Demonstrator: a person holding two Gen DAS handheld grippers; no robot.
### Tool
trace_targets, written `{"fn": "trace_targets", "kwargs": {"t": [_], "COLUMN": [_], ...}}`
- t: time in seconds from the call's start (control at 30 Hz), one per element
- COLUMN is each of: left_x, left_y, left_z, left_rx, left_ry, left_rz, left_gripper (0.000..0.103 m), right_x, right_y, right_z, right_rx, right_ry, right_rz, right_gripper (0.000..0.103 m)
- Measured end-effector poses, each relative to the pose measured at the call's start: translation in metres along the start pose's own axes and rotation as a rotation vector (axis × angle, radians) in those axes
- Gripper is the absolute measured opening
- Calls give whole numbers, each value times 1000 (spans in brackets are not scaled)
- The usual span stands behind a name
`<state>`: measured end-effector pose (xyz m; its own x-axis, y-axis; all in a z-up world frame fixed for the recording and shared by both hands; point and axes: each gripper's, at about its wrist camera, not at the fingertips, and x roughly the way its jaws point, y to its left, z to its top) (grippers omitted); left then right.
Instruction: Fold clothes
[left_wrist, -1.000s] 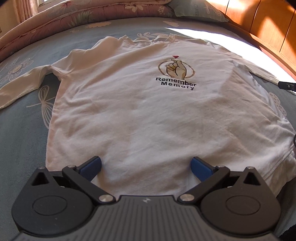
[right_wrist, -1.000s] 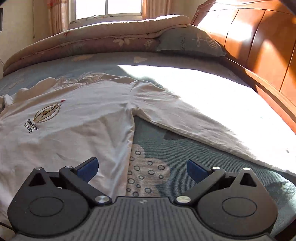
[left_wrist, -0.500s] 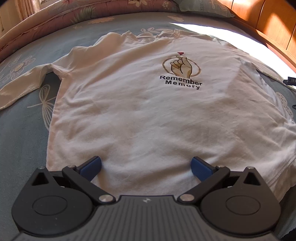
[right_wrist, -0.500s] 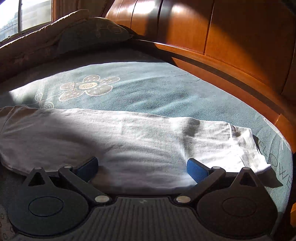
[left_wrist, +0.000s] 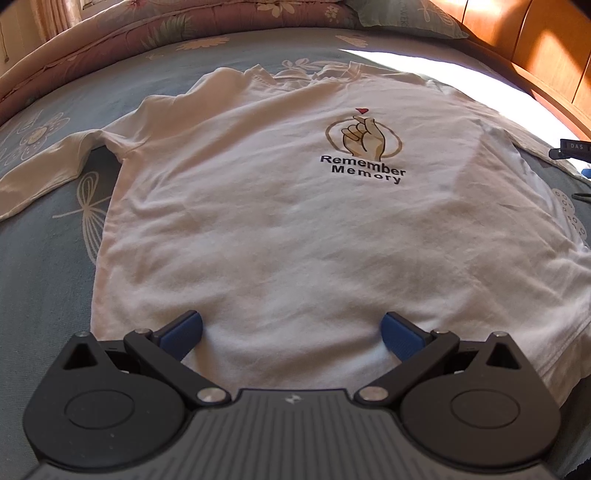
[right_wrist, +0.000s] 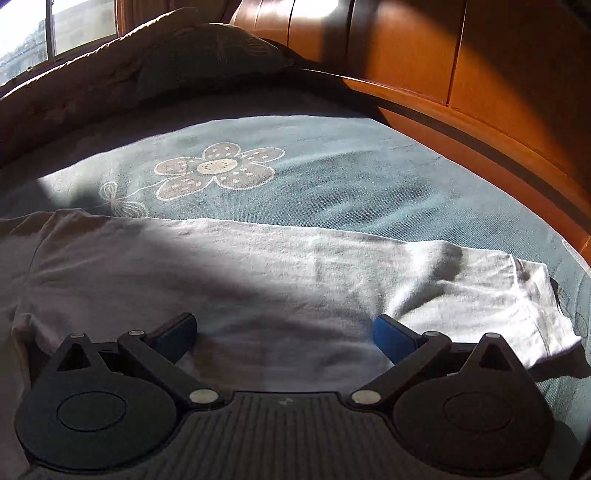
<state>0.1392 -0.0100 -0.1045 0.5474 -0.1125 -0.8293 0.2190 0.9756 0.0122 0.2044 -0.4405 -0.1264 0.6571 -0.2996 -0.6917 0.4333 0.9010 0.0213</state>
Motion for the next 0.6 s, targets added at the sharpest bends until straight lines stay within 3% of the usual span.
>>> {"fn": "trace_targets", "kwargs": {"t": [0.07,0.17,0.27,0.37,0.4,0.53,0.6], "left_x": [0,1,1,1,1,1,1], "left_y": [0,-1,-2,-1,-1,0,1], "left_z": [1,3,1,1,1,3,5], "left_rx": [4,0,-7,-8,-8,-7,-23], "left_ry": [5,11,-2,-6,-5,3,3], "left_rz": [-2,0,6,2,1,-2,-2], "left_gripper": [102,102,102,102,102,102,102], "right_x": [-9,-21,-18,-5,-7,-25,-35], "right_y": [-6,-35,-71,-104,-108,-98,-84], "right_z": [-3,4,13,8,4,-2,0], "right_rx": [-20,31,107,179,163,130,134], "right_ry": [1,-66,-79,10,-7,3,-7], "right_rz": [50,138,71,18,36,21,73], "right_gripper": [103,103,103,103,103,103,103]}}
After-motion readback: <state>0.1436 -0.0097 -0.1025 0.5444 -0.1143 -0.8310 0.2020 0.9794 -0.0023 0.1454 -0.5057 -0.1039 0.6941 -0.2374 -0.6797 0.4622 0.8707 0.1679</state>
